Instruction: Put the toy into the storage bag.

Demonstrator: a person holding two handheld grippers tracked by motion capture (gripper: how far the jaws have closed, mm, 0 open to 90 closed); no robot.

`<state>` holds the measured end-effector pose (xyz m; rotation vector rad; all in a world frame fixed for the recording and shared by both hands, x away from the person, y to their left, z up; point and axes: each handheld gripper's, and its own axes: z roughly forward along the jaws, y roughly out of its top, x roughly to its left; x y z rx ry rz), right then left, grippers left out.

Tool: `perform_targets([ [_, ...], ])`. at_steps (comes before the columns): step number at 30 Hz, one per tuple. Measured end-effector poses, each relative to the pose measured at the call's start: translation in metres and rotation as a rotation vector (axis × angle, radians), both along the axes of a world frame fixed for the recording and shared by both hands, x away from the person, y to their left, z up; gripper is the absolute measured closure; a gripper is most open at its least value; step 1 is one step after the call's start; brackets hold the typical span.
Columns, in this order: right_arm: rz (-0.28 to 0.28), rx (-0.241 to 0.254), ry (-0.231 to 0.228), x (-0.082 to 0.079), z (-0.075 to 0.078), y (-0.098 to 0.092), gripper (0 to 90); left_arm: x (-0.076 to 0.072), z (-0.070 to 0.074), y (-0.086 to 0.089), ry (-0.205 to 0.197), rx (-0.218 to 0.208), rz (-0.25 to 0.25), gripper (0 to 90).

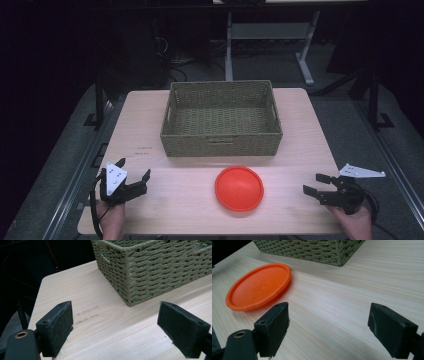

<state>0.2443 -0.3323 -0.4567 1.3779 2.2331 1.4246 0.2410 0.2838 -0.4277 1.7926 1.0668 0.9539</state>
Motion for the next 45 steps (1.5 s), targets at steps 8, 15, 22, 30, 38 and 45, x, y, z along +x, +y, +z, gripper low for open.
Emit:
perform_targets([
  [8,0.009,0.001,0.01,-0.002,0.001,0.005,15.8,0.0,0.001,-0.003,-0.008,0.001,-0.012,12.7],
  [15,0.028,0.001,0.013,-0.001,0.003,0.011,15.2,-0.001,0.001,-0.004,-0.01,0.0,-0.013,12.7],
  [22,0.021,0.012,0.01,-0.001,0.008,0.019,14.9,-0.003,0.001,-0.001,-0.016,0.006,-0.002,12.7],
  [30,0.033,-0.027,-0.007,-0.001,0.015,0.032,14.9,-0.002,0.001,-0.002,-0.015,0.009,-0.003,12.7],
  [38,0.086,-0.052,0.015,0.004,0.017,0.051,14.9,-0.001,0.001,0.0,-0.015,0.009,0.009,12.7],
  [45,0.156,-0.099,0.079,0.016,0.016,0.078,15.0,-0.003,0.002,0.001,-0.021,0.013,0.013,12.7],
])
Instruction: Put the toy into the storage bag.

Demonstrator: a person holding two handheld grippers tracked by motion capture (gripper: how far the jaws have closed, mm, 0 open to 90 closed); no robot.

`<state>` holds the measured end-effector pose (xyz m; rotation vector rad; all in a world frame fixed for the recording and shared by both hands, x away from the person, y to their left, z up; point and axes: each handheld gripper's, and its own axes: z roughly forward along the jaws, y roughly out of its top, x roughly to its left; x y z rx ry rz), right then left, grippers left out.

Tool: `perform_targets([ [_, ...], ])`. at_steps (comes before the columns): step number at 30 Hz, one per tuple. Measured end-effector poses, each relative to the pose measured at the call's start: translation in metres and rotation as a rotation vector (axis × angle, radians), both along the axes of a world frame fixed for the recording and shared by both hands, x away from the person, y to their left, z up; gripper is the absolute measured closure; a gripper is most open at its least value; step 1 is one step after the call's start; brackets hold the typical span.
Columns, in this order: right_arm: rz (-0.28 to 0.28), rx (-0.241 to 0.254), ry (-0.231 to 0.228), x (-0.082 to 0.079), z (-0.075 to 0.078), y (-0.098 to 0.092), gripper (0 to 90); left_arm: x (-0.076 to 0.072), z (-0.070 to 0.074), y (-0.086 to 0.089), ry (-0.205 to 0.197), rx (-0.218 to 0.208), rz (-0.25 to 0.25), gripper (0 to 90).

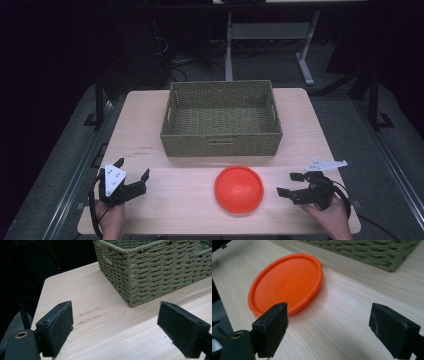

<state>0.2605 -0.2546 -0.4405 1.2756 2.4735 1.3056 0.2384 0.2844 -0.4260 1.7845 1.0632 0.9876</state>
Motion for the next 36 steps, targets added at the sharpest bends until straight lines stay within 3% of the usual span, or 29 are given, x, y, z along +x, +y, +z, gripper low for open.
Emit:
perform_targets([
  [5,0.047,-0.031,0.021,0.009,0.001,0.018,15.1,0.0,0.0,-0.002,-0.003,0.01,-0.004,12.7],
  [15,0.072,-0.083,0.066,0.022,0.005,0.039,16.2,0.0,0.0,-0.002,-0.004,0.012,-0.003,12.7],
  [21,0.087,-0.103,0.059,0.026,0.013,0.053,17.6,-0.001,0.0,0.0,-0.003,0.005,0.003,12.7],
  [24,0.095,-0.09,0.072,0.029,0.013,0.057,18.0,-0.001,0.0,0.0,-0.003,0.002,0.004,12.7],
  [29,0.119,-0.116,0.107,0.038,0.012,0.069,19.3,0.0,0.0,0.002,-0.008,0.003,0.009,12.7],
  [36,0.138,-0.167,0.121,0.046,0.004,0.078,26.8,0.0,0.0,0.001,-0.014,0.006,0.005,12.7],
])
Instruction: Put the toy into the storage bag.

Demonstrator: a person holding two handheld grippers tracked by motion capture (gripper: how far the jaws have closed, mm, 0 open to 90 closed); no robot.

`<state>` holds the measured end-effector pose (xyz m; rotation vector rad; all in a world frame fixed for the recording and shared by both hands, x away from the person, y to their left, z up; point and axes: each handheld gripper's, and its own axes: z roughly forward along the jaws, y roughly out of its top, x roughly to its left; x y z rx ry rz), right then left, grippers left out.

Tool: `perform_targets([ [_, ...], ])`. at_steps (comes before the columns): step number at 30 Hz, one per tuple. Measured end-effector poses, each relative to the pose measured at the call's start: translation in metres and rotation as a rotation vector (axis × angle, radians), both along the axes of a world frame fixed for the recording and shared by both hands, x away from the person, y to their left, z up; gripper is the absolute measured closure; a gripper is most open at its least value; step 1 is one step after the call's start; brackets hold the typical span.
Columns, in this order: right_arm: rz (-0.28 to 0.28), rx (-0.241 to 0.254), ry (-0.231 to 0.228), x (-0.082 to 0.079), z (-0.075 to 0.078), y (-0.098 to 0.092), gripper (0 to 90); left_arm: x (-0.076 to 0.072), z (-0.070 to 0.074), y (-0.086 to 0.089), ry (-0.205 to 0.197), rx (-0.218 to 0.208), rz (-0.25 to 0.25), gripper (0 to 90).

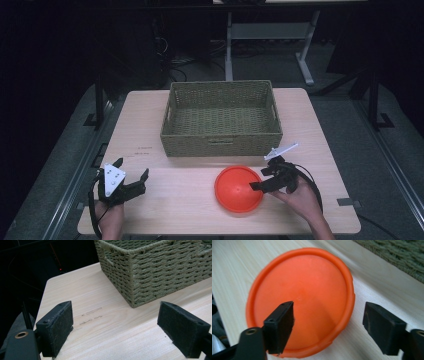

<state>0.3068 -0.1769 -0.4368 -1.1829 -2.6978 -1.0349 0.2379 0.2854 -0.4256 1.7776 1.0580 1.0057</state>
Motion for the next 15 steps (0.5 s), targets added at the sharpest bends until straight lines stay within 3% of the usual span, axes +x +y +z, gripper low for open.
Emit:
perform_targets([
  [1,-0.01,-0.004,0.014,0.004,-0.004,-0.001,31.3,0.0,0.0,0.0,0.004,-0.001,-0.001,12.7],
  [7,-0.015,-0.015,0.052,0.009,-0.011,0.001,38.0,0.0,0.0,-0.001,0.007,0.004,-0.004,12.7],
  [15,-0.008,-0.027,0.059,0.008,-0.015,0.001,52.5,0.0,0.0,0.0,0.009,-0.001,-0.001,12.7],
])
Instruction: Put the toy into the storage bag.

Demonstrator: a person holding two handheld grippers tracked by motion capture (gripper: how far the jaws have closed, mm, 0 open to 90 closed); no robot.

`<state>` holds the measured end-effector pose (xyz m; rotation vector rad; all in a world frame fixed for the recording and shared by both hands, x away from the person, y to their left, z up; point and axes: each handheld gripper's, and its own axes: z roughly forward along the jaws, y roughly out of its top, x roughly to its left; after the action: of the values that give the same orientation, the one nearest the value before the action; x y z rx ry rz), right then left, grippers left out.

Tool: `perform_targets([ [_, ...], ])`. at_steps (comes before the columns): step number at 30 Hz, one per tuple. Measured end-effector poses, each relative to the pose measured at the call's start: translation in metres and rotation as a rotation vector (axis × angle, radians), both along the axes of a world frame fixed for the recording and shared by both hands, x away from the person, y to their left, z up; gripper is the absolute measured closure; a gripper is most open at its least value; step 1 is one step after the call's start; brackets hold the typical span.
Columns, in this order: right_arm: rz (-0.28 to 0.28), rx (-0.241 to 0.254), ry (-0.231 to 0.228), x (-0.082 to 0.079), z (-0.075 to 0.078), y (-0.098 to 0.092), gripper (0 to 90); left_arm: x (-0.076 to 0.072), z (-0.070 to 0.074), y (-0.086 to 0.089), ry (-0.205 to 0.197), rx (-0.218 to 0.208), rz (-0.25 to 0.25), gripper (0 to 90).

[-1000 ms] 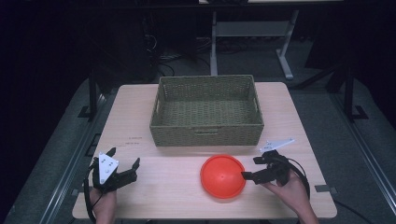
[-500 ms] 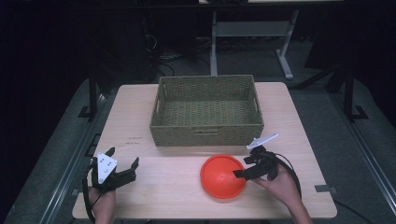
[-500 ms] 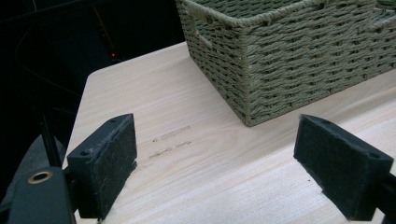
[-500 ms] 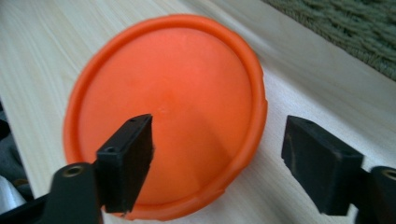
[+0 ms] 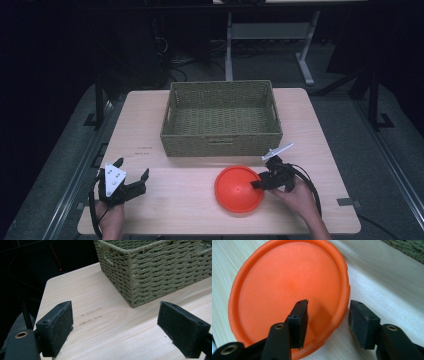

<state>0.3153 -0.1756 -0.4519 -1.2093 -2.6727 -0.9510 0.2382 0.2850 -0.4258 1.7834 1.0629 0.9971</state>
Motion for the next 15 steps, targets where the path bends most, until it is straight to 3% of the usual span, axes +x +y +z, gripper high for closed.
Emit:
perform_targets([
  [5,0.008,-0.009,-0.001,-0.0013,0.0005,-0.0001,59.2,-0.0005,0.0,-0.0007,-0.008,0.003,-0.002,12.7],
  [13,0.002,0.027,0.003,-0.0013,0.0052,-0.0059,70.7,-0.0005,0.0,-0.0012,-0.01,0.003,-0.002,12.7],
  [15,0.004,0.013,0.007,-0.0014,0.0063,-0.0054,71.0,-0.0003,0.0,-0.0014,-0.011,-0.001,-0.001,12.7],
])
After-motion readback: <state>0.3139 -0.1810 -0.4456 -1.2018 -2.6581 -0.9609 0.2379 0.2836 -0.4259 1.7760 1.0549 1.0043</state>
